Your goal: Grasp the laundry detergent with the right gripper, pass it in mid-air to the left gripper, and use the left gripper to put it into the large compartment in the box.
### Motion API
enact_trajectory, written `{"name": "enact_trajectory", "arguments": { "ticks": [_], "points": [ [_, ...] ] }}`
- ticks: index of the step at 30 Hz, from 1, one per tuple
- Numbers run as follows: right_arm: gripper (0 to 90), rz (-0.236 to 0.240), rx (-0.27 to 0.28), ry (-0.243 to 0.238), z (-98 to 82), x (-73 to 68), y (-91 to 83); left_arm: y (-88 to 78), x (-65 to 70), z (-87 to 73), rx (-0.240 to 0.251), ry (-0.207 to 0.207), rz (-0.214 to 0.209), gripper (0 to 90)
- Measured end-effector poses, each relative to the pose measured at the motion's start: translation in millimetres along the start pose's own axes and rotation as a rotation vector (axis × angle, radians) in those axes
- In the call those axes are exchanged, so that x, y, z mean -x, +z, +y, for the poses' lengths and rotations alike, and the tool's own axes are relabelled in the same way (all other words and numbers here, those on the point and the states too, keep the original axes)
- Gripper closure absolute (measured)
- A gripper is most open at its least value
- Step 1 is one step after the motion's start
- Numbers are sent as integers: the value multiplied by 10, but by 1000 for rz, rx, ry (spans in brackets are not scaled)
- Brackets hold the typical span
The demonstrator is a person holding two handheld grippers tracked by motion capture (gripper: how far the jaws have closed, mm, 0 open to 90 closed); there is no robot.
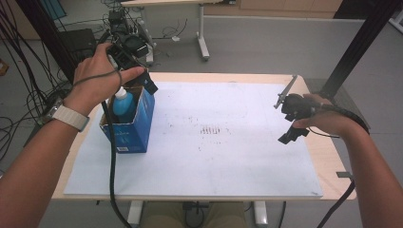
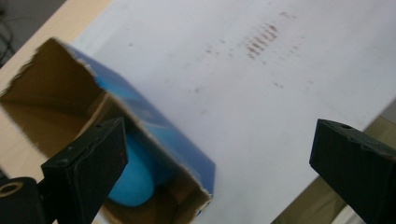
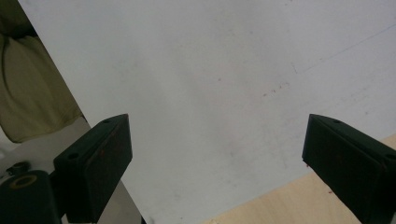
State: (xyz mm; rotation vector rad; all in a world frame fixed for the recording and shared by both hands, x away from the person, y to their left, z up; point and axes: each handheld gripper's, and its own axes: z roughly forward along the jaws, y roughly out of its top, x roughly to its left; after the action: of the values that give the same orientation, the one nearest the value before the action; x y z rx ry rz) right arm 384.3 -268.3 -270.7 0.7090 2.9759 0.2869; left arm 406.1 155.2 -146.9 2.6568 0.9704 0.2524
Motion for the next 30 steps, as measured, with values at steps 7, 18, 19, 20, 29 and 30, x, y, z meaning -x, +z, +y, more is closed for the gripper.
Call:
{"name": "enact_trajectory", "arguments": {
  "ticks": [7,18,19,20,29,30],
  "points": [
    [82,1,-4,2,13,-9,13,25,137,23,-4,113,-43,50],
    [80,1,7,4,13,-8,19,211,322,38,-50,269,-133,54],
    [80,1,8,6,14,-8,22,229,331,37,-51,280,-140,54],
    [80,3,9,6,15,-8,24,248,341,34,-53,283,-148,54],
    [80,5,9,14,22,3,39,346,386,52,-59,326,-172,55],
    [80,4,9,13,22,4,36,354,392,53,-58,335,-170,55]
  ]
}}
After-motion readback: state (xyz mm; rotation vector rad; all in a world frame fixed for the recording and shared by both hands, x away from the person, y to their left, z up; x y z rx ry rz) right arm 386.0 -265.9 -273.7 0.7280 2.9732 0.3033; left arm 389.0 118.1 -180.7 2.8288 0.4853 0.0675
